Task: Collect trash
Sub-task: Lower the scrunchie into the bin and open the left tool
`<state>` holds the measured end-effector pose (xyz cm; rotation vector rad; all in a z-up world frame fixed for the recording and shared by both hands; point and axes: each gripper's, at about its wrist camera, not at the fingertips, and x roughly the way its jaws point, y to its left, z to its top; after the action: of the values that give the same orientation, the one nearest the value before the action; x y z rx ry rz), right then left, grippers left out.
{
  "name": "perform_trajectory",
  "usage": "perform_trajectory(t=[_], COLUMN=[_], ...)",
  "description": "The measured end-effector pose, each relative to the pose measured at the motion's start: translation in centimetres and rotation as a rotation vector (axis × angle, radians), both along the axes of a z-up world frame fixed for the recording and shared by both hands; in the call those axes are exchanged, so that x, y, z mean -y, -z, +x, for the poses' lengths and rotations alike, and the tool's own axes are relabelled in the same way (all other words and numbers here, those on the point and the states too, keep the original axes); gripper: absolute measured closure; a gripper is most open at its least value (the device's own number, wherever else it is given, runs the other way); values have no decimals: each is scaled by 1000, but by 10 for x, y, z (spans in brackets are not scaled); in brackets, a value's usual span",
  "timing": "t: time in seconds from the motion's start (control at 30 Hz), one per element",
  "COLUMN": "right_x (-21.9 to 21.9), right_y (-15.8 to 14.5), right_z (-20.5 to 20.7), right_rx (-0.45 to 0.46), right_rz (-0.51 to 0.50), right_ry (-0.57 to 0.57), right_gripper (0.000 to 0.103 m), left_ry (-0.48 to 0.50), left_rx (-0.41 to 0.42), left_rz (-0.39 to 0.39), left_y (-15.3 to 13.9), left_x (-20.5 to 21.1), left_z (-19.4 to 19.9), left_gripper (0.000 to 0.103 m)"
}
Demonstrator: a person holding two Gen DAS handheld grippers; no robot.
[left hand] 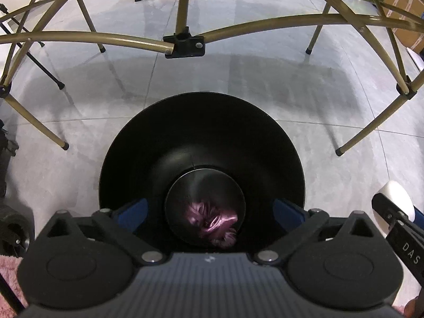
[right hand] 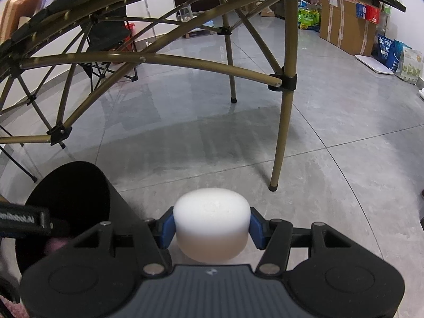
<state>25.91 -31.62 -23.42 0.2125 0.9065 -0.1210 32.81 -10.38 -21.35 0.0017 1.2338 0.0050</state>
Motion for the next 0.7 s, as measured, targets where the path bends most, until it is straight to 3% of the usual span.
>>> perform_trajectory(t=[0.7], right_x=[-10], right_y=[-8], right_z=[-5], right_rx=[-6], right_rz=[15], right_ry=[-36], right_gripper=[48], left_ry=[13], left_rx=[-3], left_rz=[-6], left_y=[-4], left_x=[-10], left_z=[-6], left_gripper=[0])
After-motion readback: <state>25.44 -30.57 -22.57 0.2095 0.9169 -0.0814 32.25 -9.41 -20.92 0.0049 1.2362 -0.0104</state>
